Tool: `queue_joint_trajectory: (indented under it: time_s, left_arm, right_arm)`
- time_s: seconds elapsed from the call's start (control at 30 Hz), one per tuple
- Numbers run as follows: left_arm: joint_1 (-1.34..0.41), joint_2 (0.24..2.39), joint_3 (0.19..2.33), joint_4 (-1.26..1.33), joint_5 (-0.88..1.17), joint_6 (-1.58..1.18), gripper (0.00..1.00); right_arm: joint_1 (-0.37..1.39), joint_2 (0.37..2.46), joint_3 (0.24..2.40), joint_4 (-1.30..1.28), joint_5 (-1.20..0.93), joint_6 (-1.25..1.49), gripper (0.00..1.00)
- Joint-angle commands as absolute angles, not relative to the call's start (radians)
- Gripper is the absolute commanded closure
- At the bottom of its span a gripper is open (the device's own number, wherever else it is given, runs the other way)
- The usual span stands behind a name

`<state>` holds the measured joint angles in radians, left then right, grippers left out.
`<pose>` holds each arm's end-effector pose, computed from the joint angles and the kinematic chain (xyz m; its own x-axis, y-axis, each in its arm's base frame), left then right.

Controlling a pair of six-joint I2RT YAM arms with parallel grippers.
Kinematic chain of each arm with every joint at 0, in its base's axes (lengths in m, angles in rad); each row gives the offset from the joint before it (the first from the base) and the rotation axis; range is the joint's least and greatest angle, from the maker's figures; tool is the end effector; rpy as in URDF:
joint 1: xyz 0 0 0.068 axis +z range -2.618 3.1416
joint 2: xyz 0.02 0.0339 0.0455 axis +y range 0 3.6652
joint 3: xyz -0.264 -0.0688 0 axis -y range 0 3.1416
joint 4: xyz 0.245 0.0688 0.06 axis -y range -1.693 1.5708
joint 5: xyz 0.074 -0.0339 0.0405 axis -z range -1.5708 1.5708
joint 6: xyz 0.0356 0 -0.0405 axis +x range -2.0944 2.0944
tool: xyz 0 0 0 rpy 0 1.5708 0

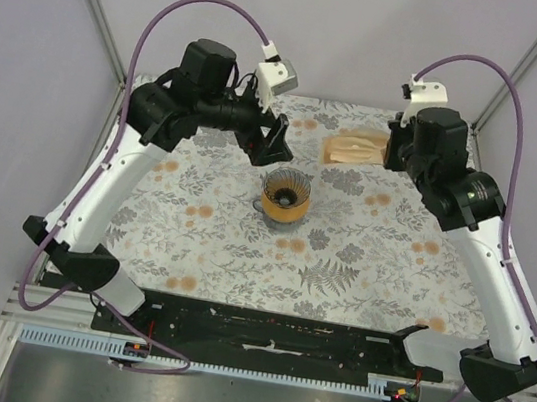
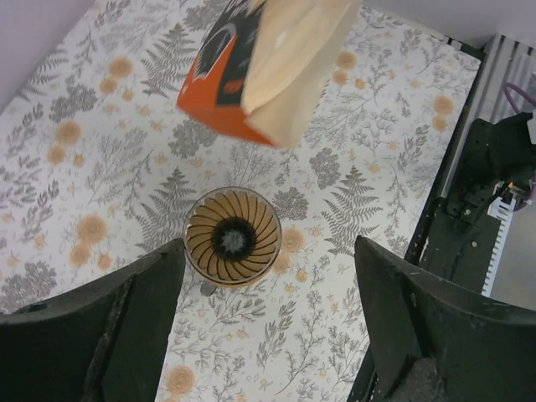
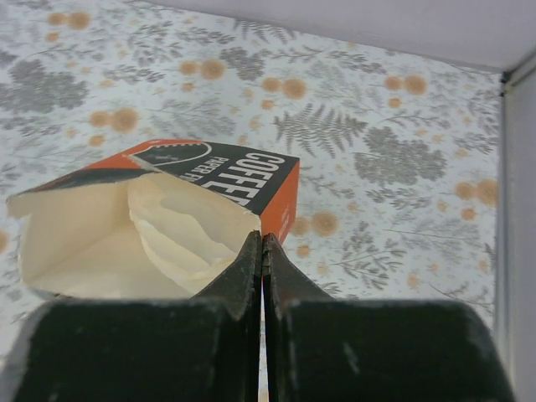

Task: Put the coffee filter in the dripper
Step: Pick up the coffee filter holder from the center of the board.

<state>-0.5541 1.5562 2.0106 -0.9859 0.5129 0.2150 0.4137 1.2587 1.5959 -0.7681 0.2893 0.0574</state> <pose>0.2463 -0.1730 0.4857 -0.2465 0.3711 -0.8953 0.8913 0.4495 -0.0591 0.2316 0.0906 0.4573 -0.3903 -0.1113 -0.9139 -0.1258 0.9898 -0.0668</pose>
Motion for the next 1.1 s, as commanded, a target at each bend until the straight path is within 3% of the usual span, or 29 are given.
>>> queue_joint_trajectory:
  time_s: [0.0, 0.17, 0.33, 0.8, 1.07]
  left_arm:
    - [-0.667, 1.525, 2.097, -1.071, 0.425, 0.259, 0.11]
    - [-0.770, 1.519, 2.089, -1.071, 0.247, 0.293, 0.09]
    - [-0.781, 1.500, 2.068, -1.084, 0.204, 0.343, 0.25]
    - [-0.785, 1.491, 1.980, -1.049, 0.005, 0.429, 0.25]
    - [-0.785, 1.474, 2.097, -1.152, 0.179, 0.466, 0.24]
  right_arm:
    - [0.534, 1.253, 1.641, -0.764, 0.285, 0.176, 1.00]
    - [0.678, 1.292, 1.681, -0.753, 0.285, 0.196, 1.00]
    - [0.721, 1.298, 1.694, -0.733, 0.184, 0.215, 1.00]
    - [0.738, 1.261, 1.618, -0.601, 0.040, 0.176, 1.00]
    - [0.738, 1.238, 1.583, -0.572, 0.051, 0.152, 1.00]
